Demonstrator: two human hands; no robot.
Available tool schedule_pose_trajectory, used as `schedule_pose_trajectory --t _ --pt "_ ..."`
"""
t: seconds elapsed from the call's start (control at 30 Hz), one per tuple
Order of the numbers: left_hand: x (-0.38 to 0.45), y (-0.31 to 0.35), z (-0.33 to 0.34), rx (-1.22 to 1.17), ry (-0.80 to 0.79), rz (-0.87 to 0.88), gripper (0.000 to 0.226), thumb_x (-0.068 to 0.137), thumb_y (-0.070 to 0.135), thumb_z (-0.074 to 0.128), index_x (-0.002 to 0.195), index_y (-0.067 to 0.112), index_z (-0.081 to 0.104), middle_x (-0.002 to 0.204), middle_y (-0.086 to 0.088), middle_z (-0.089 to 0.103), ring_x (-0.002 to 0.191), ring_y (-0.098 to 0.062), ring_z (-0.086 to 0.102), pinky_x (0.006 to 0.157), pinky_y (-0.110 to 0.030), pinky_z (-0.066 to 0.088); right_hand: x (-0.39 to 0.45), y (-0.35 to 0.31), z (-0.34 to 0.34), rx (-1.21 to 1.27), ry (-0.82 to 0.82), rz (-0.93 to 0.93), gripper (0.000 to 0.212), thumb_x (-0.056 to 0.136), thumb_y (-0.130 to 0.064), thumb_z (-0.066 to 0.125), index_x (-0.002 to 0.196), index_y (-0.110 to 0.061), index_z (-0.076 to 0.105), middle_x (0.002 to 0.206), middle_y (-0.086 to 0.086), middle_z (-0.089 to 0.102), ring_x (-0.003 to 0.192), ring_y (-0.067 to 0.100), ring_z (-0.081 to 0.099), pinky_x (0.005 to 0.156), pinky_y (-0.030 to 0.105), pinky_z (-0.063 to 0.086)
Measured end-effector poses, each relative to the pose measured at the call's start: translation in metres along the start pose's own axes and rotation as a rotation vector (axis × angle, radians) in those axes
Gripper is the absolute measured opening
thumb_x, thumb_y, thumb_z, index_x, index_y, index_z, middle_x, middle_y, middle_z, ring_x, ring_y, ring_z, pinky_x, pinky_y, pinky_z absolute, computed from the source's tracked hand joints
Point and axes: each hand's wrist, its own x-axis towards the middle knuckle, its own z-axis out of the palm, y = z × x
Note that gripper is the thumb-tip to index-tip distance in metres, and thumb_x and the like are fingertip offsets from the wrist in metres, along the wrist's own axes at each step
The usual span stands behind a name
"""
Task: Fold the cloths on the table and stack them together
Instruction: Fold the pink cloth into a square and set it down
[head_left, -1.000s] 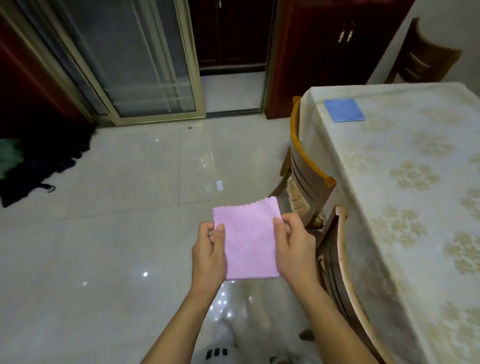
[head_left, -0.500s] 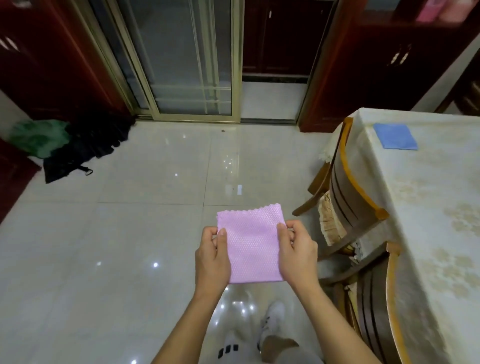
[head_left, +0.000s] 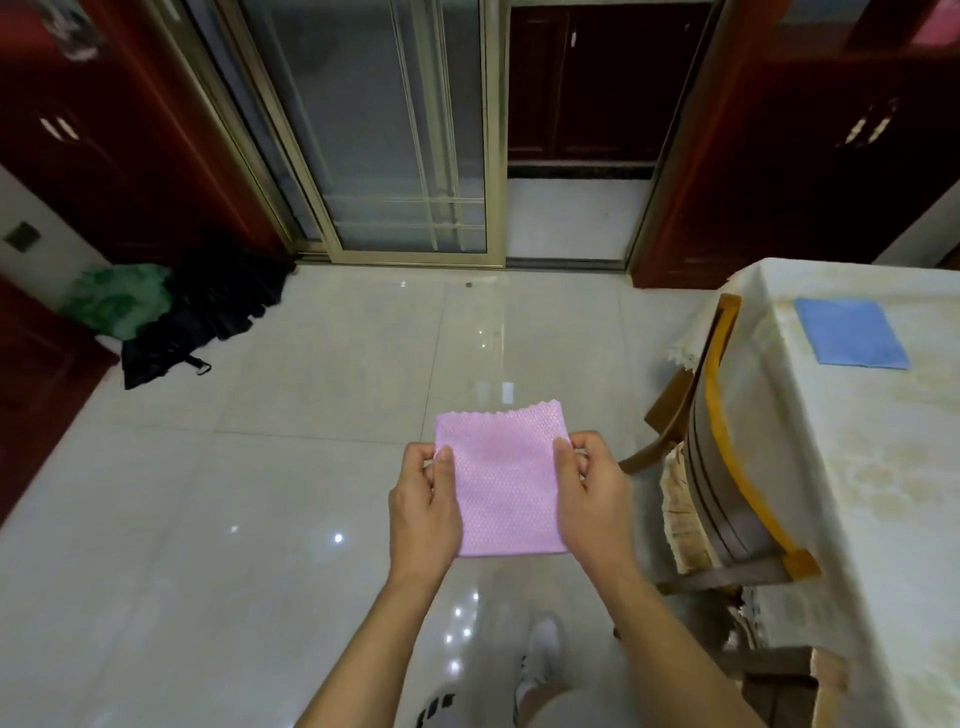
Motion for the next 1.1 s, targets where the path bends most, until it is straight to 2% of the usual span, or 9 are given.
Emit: schedule_pose_trajectory --t 0.1,0.23,0.5,0.6,0.73,0.83,0.97,1.1 --pt "0.021 0.022 0.026 0.025 0.02 0.015 0.024 0.103 0.026 0.045 0.08 0.02 0.045 0.055 0.008 0.037 0.048 -0.004 0.037 0.048 -0.02 0.028 0.039 -0.004 -0.016 0.024 0.0 -0.039 0.016 0.103 -0.03 0.049 0.093 -0.019 0.054 0.063 -0.005 0.054 0.056 0.005 0.048 0.049 0.013 0.036" --pt "0.046 0.045 0.055 0.03 0.035 0.027 0.023 0.103 0.025 0.045 0.081 0.019 0.046 0.058 0.005 0.04 0.049 -0.003 0.04 0.049 -0.018 0.031 0.082 -0.004 -0.029 0.066 -0.057 -0.017 0.02 0.104 -0.035 0.046 0.098 -0.019 0.055 0.073 -0.004 0.058 0.061 0.007 0.052 0.051 0.01 0.038" --pt "0.084 0.067 0.084 0.026 0.043 0.038 0.025 0.103 0.028 0.045 0.08 0.019 0.046 0.058 0.005 0.038 0.049 -0.004 0.037 0.049 -0.019 0.03 0.138 -0.005 -0.035 0.072 -0.022 -0.048 0.018 0.104 -0.033 0.046 0.093 -0.022 0.054 0.065 -0.007 0.055 0.055 0.004 0.049 0.05 0.015 0.034" --pt "0.098 0.072 0.092 0.016 0.036 0.035 0.024 0.103 0.026 0.045 0.08 0.02 0.046 0.059 0.007 0.041 0.048 0.0 0.041 0.048 -0.014 0.032 0.153 -0.005 -0.032 0.057 -0.032 -0.038 0.018 0.104 -0.034 0.045 0.095 -0.021 0.054 0.067 -0.008 0.054 0.056 0.006 0.048 0.049 0.014 0.033" --pt "0.122 0.069 0.102 0.012 0.0 0.035 0.022 0.102 0.03 0.045 0.087 0.015 0.049 0.063 0.004 0.045 0.05 0.002 0.046 0.048 -0.01 0.035 0.174 -0.007 -0.023 0.009 -0.04 -0.005 0.019 0.103 -0.04 0.044 0.101 -0.023 0.052 0.078 -0.012 0.056 0.066 0.008 0.056 0.053 0.01 0.038" --pt "0.151 0.067 0.11 0.016 -0.02 0.041 0.022 0.101 0.031 0.045 0.089 0.014 0.05 0.064 0.004 0.046 0.052 0.002 0.048 0.048 -0.01 0.036 0.196 -0.009 -0.013 0.006 0.004 0.001 0.018 0.102 -0.038 0.046 0.098 -0.022 0.053 0.076 -0.013 0.055 0.066 0.007 0.055 0.054 0.009 0.037" --pt "0.204 0.065 0.122 -0.01 -0.054 0.051 0.024 0.102 0.031 0.045 0.083 0.018 0.048 0.059 0.005 0.04 0.049 -0.003 0.039 0.048 -0.016 0.031 0.239 -0.013 0.004 -0.007 0.091 -0.023 0.017 0.103 -0.028 0.048 0.09 -0.02 0.053 0.066 -0.009 0.053 0.061 0.007 0.051 0.056 0.016 0.036" --pt "0.266 0.07 0.136 -0.022 -0.105 0.05 0.024 0.103 0.029 0.046 0.081 0.02 0.047 0.056 0.007 0.036 0.048 -0.005 0.034 0.047 -0.019 0.028 0.29 -0.025 0.021 -0.011 0.131 0.01 0.015 0.102 -0.028 0.05 0.09 -0.021 0.055 0.061 -0.006 0.055 0.059 0.005 0.053 0.054 0.017 0.034"
